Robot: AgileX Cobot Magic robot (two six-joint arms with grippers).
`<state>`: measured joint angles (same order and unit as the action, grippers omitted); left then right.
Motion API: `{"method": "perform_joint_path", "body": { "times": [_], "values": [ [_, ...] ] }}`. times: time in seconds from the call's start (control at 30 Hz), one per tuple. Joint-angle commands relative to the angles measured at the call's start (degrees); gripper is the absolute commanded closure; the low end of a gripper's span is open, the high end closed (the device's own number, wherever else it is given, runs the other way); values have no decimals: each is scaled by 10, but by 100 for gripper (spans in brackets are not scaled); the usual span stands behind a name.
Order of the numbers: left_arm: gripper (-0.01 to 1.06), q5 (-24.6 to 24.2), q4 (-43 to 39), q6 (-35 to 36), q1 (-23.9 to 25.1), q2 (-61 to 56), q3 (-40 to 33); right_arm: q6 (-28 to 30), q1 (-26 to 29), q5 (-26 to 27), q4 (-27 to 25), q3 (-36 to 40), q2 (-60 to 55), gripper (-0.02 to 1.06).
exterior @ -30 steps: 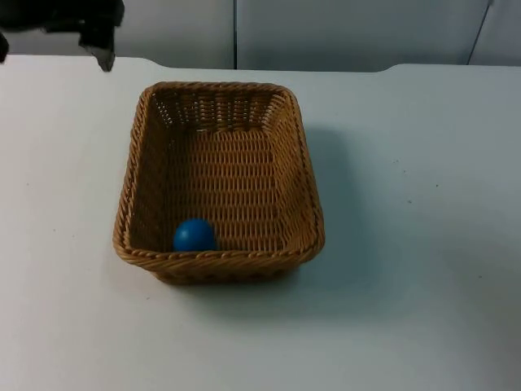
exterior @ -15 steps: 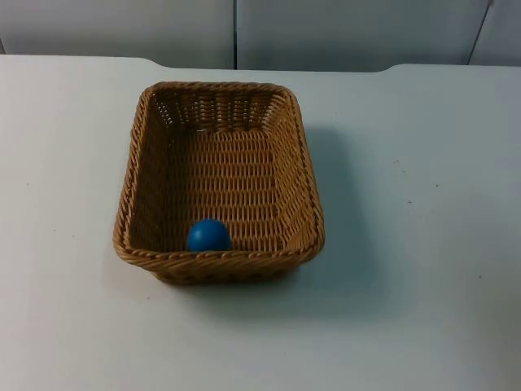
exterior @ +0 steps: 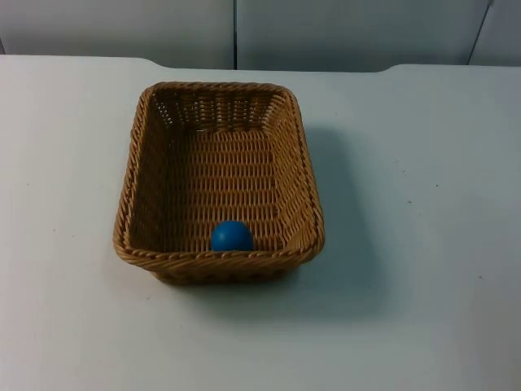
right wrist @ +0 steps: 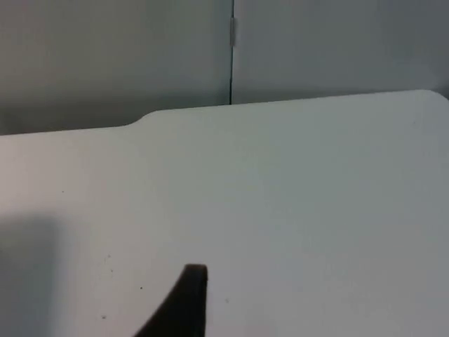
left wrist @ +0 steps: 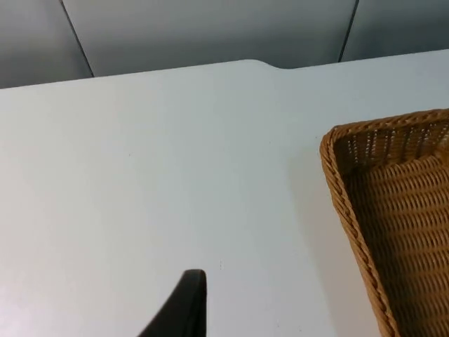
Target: Pick up the basket with the left hand and place the ball into the basket with the right hand.
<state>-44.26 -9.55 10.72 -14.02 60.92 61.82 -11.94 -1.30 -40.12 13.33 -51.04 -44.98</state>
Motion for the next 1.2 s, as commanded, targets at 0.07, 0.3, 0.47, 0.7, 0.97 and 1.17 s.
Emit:
{"method": "perform_joint_path", "body": {
  "times": [0.07, 0.3, 0.47, 0.7, 0.97, 1.17],
  "values": [
    [0, 3, 6, 7, -4, -135, -77, 17, -1, -46, -10, 2, 85, -1],
    [0, -36, -2, -16, -17, -276, -100, 62, -49, -115, -29, 2, 193, -1],
    [0, -101, 19, -111, -44, -354, -100, 99, -65, -200, -37, 2, 270, -1],
    [0, -115, 102, -175, -57, -429, -163, 145, -65, -208, -106, 66, 368, -1],
    [0, -112, 137, -159, -57, -484, -274, 126, -65, -214, -119, 168, 450, -1],
    [0, -123, 124, -130, -57, -518, -304, 124, -65, -229, -122, 206, 450, -1]
  ]
}}
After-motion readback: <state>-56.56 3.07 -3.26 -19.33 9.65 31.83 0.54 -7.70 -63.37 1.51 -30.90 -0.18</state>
